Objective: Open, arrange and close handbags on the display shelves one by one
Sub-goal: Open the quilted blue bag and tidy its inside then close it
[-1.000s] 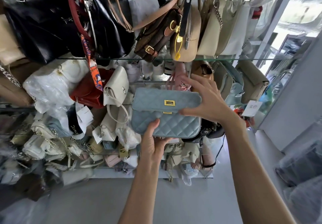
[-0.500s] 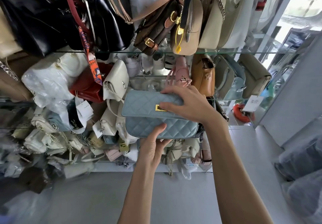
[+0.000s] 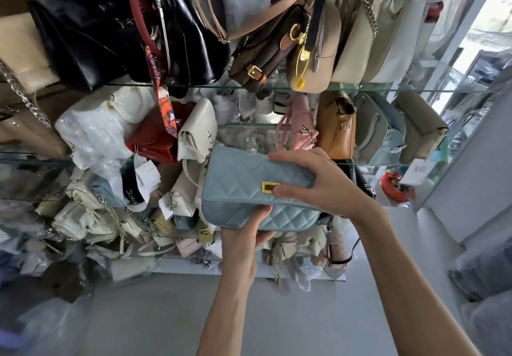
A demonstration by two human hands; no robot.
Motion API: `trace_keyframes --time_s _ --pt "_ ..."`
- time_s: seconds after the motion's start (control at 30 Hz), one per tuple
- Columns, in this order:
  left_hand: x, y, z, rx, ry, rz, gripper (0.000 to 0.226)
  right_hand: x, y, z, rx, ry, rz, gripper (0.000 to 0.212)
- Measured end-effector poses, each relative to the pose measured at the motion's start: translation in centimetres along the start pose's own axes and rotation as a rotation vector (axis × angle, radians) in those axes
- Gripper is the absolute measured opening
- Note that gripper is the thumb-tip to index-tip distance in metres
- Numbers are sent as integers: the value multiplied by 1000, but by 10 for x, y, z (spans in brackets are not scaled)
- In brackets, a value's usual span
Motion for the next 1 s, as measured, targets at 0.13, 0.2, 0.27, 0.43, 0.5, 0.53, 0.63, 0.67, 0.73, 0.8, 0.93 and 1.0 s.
trace_keyframes --time_s 0.13,0.2,0.27,0.43,0.5,0.53,0.63,0.67,0.73,0.8,0.93,1.0 --pt "-4 4 1 -9 -61 2 77 -3 8 2 -89 33 5 63" --pt "-6 7 0 -26 -69 23 85 -6 7 2 -110 27 23 61" --pt "-9 10 -1 -40 -91 40 86 -11 7 2 -118 3 59 56" --pt "-13 3 -6 -32 -129 -11 74 -15 12 5 -166 -58 136 40" --pt "-15 2 -7 -38 -163 -11 68 -14 15 7 -170 -56 149 42" --pt "-15 1 -8 -39 -178 -9 66 -13 17 8 -181 -56 153 43" --pt "-14 -5 -11 -17 -172 -17 62 -17 20 6 -297 -113 186 53" --pt "-13 -7 -12 -17 -167 -24 61 -19 22 3 -356 -170 219 57" --pt "-11 -12 -13 -31 -168 -23 58 -22 25 0 -417 -309 294 59" --pt "-11 -15 -16 -47 -171 -13 57 -22 26 -1 -393 -422 376 47" --pt "-12 -17 -22 -73 -190 -1 59 -24 35 -4 -425 -614 602 21" --pt "-12 -19 -23 -83 -210 -8 60 -26 40 -8 -455 -692 674 18"
Point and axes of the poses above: each hand's wrist, its own x-axis towards the middle knuckle, its own z-axis out of the back of the hand, y = z × x, the point moved 4 cm from there along x, towards the middle knuckle, and after that the axes turned 12 degrees about -z, right-handed, at the moved point
